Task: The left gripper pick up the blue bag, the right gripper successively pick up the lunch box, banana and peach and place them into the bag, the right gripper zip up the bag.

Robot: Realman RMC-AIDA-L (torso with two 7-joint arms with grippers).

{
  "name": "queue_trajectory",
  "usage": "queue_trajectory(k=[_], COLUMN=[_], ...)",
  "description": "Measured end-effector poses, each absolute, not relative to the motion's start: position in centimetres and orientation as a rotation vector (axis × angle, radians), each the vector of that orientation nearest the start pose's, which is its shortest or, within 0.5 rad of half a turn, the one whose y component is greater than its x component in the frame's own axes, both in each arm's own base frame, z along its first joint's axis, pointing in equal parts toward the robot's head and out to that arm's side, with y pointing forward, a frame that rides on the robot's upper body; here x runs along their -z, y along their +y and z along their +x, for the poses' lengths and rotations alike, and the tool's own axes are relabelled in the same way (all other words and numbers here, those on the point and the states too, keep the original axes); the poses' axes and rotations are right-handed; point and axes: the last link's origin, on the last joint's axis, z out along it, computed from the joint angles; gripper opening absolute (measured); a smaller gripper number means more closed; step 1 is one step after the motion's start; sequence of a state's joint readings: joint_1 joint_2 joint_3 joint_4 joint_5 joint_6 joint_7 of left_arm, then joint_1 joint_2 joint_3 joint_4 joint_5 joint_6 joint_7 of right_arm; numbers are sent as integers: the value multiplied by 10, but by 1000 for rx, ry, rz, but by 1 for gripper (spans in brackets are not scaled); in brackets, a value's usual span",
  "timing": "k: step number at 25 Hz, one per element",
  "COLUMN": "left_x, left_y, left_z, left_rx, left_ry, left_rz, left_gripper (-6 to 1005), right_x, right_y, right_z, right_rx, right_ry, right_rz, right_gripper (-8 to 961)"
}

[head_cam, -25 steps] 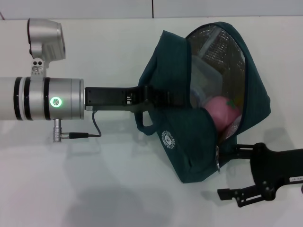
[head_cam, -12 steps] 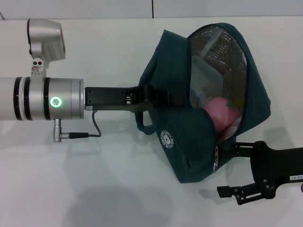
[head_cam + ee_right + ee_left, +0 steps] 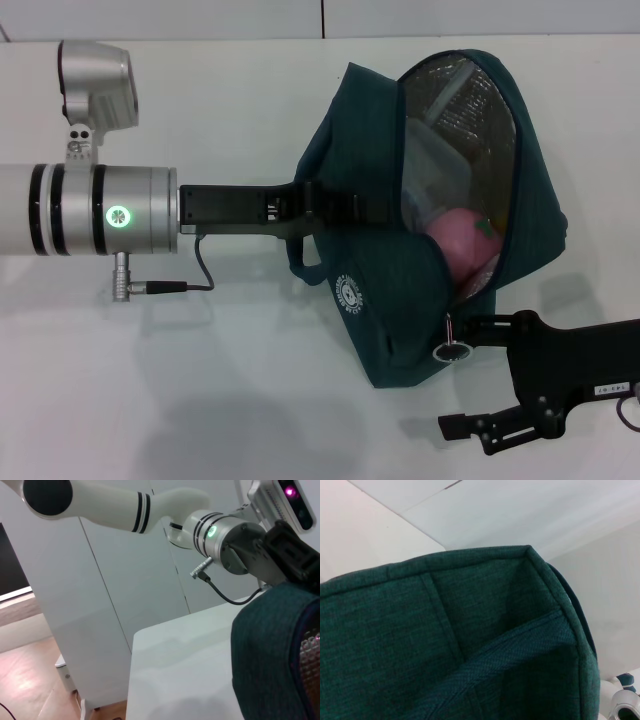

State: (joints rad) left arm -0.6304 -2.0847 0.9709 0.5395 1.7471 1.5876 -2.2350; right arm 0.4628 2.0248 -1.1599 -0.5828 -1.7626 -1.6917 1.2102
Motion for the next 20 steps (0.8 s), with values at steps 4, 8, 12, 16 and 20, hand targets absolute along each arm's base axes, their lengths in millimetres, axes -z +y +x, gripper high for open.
queue_trajectory(k=[4, 8, 12, 16, 20], left_x=[39, 40, 39, 39, 40], left_y=[331, 331, 331, 331, 331], left_z=[-199, -199, -199, -199, -199], left_rx=[933, 933, 933, 933, 933], left_ry=[-1835, -1836, -1836, -1835, -1836], left_rz=[-2666, -2666, -2666, -2666, -2666], left_gripper=[31, 31, 31, 31, 32], right_x=[34, 31, 31, 31, 32], right_y=[273, 273, 275, 276, 277], right_z=[253, 257, 260, 262, 262], right_rx=[-760, -752, -733, -722, -717], right_ry=[351, 371, 386, 389, 394], right_rz=[-3106, -3083, -3059, -3049, -3046], right_gripper=[885, 881, 858, 817, 709])
